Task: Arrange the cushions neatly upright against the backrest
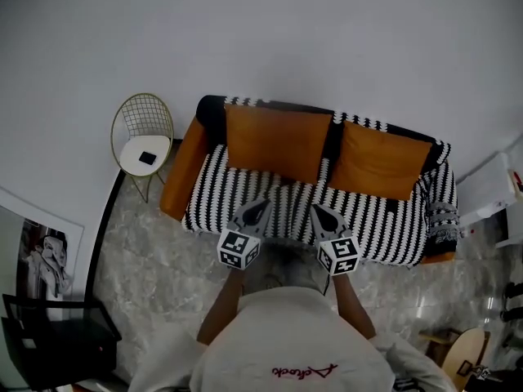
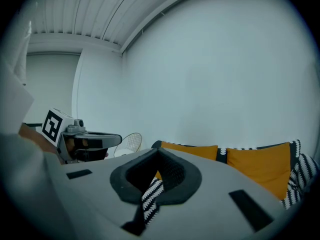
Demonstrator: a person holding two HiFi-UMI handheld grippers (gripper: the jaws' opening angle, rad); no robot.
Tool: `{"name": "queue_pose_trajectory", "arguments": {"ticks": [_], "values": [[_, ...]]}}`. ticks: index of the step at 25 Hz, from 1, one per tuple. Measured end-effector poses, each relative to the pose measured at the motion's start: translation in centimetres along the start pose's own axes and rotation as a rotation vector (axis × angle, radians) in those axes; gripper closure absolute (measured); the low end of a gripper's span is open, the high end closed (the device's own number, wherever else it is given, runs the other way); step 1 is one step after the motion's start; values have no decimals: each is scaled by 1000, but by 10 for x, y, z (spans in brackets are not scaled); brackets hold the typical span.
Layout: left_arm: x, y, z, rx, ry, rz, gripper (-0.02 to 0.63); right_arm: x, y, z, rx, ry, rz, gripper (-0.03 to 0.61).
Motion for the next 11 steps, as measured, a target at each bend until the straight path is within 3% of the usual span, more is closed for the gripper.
{"name": "queue_pose_trajectory", "arguments": {"ticks": [11], "values": [[-2, -2, 19, 6, -26, 0, 584, -15, -5, 0, -25, -10, -18, 552]]}}
Point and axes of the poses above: the fingertips, and each gripper's own axes: x forward along the fingers, z to its right, y out of its top, the point moved 1 cm from there along -x, backward along the fingers, and after that the axes turned 12 degrees about y, right-handed, at the moved point
